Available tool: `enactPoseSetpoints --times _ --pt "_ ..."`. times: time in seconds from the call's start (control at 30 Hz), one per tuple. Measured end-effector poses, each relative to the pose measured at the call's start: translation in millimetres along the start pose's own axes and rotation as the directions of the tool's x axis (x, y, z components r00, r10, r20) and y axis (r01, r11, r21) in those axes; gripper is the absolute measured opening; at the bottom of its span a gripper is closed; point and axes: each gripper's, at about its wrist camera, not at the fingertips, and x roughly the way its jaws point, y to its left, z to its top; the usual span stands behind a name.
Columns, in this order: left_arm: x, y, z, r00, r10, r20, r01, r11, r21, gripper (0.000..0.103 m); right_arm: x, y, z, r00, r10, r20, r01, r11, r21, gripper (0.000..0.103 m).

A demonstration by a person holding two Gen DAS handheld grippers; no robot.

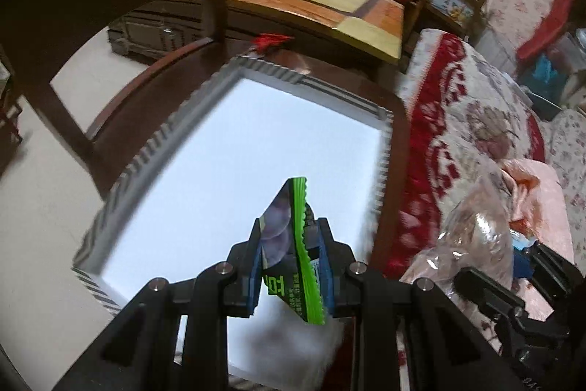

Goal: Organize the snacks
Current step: 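Carry the green packet and nut bag over the white tray with both tools, then open both tools to drop the green packet and nut bag into the tray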

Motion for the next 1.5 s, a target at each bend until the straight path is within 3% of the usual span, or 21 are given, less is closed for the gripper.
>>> enactPoseSetpoints --times 0.4,0.93,1.03,1.1,1.17,1.3,1.37,1.5 --pt "26.9 45.3 -4.0 0.996 0.076 -0.057 -0.079 0.995 -0.059 0.028 60.6 31.0 29.5 0.994 0.073 -0.087 -0.078 0.995 -0.062 0.037" --pt "50.2 61.2 -9.2 0.988 0.122 -0.099 -0.131 0.988 -0.084 0.030 116.2 48.4 19.5 0.971 0.100 -0.218 -0.122 0.989 -0.087 0.037" --pt "50.5 61.3 -9.5 0.987 0.129 -0.098 -0.138 0.987 -0.088 0.030 120.9 51.3 17.6 0.973 0.079 -0.217 -0.104 0.989 -0.106 0.041" --pt "52.3 62.4 -9.9 0.985 0.131 -0.108 -0.142 0.986 -0.093 0.030 120.1 52.8 15.1 0.973 0.066 -0.222 -0.093 0.989 -0.116 0.053" --pt "55.3 63.8 -10.9 0.984 0.131 -0.122 -0.143 0.984 -0.102 0.035 116.6 53.6 14.5 0.976 0.057 -0.208 -0.085 0.988 -0.127 0.058" --pt "54.1 66.4 -14.2 0.984 0.131 -0.123 -0.145 0.982 -0.118 0.050 106.0 54.3 16.5 0.983 0.059 -0.172 -0.082 0.988 -0.130 0.058" --pt "51.0 67.0 -13.9 0.985 0.130 -0.112 -0.144 0.982 -0.124 0.062 101.0 54.6 17.4 0.985 0.064 -0.162 -0.085 0.988 -0.129 0.058" --pt "40.8 65.5 -12.3 0.989 0.124 -0.085 -0.135 0.983 -0.126 0.069 85.2 49.0 16.1 0.989 0.063 -0.136 -0.078 0.991 -0.111 0.058"
